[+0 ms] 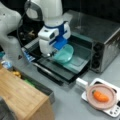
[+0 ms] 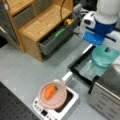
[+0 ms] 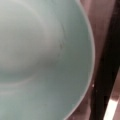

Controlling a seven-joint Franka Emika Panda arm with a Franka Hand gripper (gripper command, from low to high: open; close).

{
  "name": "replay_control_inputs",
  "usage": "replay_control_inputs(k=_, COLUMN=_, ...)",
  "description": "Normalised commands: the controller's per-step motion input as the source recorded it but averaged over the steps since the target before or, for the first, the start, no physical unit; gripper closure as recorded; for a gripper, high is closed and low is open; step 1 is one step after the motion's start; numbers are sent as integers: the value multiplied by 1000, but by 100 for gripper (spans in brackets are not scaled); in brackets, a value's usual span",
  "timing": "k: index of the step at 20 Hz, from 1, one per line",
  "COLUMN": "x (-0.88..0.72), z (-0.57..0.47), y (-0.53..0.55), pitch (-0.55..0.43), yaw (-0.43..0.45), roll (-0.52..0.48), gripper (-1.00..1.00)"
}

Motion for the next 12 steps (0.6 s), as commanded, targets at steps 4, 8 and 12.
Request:
replay_control_inputs(k=4, x=-81, z=-71, y=79, pitch=-129, yaw=-69, roll=112, gripper=-100)
replay_control_inputs(k=8, x=-65, z=-41, y=75, pitch=-110, yaw=-72, roll=114, gripper=-100)
replay_control_inputs(k=12, x=-27, z=20, y=57, pitch=-89, yaw=-70, roll=118, gripper=-100)
